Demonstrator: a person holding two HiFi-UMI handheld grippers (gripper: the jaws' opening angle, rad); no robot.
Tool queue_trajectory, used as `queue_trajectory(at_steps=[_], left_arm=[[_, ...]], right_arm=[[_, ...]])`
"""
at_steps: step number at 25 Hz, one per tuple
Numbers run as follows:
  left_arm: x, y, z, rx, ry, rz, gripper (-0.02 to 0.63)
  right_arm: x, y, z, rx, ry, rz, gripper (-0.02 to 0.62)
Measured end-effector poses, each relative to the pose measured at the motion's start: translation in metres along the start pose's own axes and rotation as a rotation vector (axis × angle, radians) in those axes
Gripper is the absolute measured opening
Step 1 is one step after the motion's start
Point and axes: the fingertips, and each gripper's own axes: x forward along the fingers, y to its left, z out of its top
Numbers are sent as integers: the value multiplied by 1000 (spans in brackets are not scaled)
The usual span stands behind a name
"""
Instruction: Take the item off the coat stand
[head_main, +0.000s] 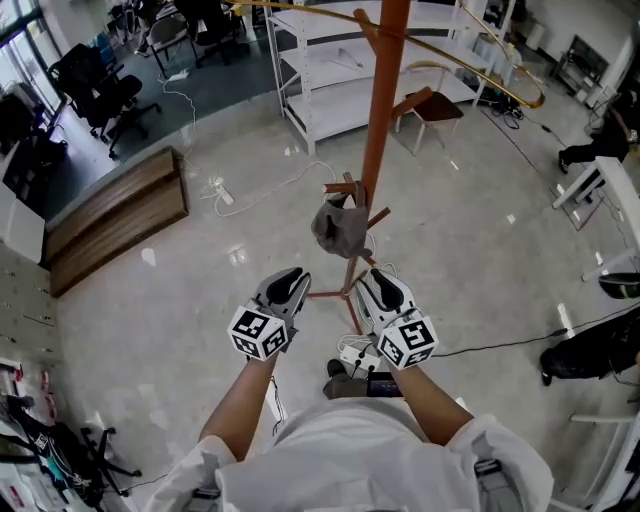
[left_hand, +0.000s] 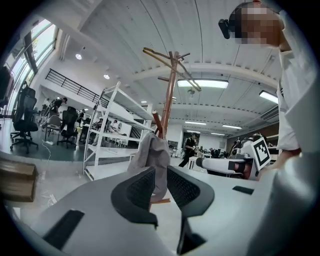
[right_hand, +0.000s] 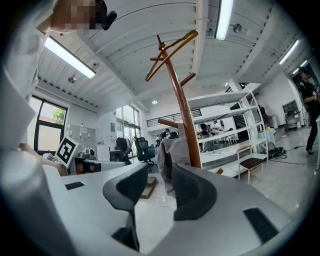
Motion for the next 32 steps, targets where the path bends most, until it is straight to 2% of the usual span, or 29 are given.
queue_trajectory(at_steps=[11,19,24,26,28,32], left_arm=[[79,46,37,72,39,-16,133],[109,63,31,83,122,-45,158],[122,59,25,81,150,-88,157],[125,59,26,82,147,-95,115],[125,59,29,85,142,-99,59],[124,55,34,54,117,-123,30]], right_arm=[[74,-59,7,-11,22,-34,175],[100,-62,4,-32,53,-11,176],[107,-64,-1,-36,88,-13,175],[109,-63,0,-42,92,-16,173],[110,-61,2,-46,93,-14,135],[106,-63,7,-38,76,-13,94]])
